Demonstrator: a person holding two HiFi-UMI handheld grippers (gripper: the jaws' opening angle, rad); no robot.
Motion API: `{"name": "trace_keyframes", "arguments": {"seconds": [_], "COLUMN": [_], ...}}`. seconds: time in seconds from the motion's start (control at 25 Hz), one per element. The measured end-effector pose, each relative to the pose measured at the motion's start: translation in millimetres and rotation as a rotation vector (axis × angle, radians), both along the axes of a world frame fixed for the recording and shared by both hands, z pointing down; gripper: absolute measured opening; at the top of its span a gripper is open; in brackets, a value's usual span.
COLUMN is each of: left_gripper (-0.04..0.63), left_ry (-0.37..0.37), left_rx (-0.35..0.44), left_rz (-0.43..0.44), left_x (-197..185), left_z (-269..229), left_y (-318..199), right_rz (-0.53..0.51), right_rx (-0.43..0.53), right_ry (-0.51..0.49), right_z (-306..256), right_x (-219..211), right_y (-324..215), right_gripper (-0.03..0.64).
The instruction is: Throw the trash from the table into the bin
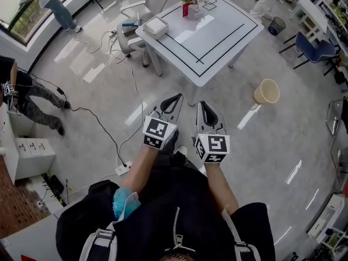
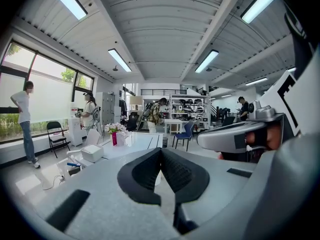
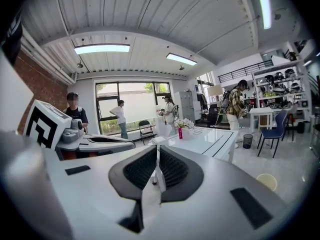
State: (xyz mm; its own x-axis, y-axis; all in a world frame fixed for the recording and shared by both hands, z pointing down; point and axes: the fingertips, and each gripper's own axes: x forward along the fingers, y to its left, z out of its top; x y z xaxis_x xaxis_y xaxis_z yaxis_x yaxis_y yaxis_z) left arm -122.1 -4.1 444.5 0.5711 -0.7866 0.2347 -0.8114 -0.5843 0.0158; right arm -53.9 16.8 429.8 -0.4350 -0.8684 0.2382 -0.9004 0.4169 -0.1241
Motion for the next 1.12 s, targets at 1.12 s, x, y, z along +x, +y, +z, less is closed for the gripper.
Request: {"name": "trace_keyframes", "arguments": {"seconds": [1.12], "left_gripper": [0.005], "left_ry": [0.054], "left_rx": [-0.059], "left_rz": [0.052], "left_x": [-3.7], "left_z": [27.0], "left_y": [-261.2], "right_rz": [0.032], "right_rx": [-0.066], "right_ry": [0.054], "right_z": [24.9], "right_x": [-18.1], "right_y": [-251.2], "right_gripper": [0.012]}}
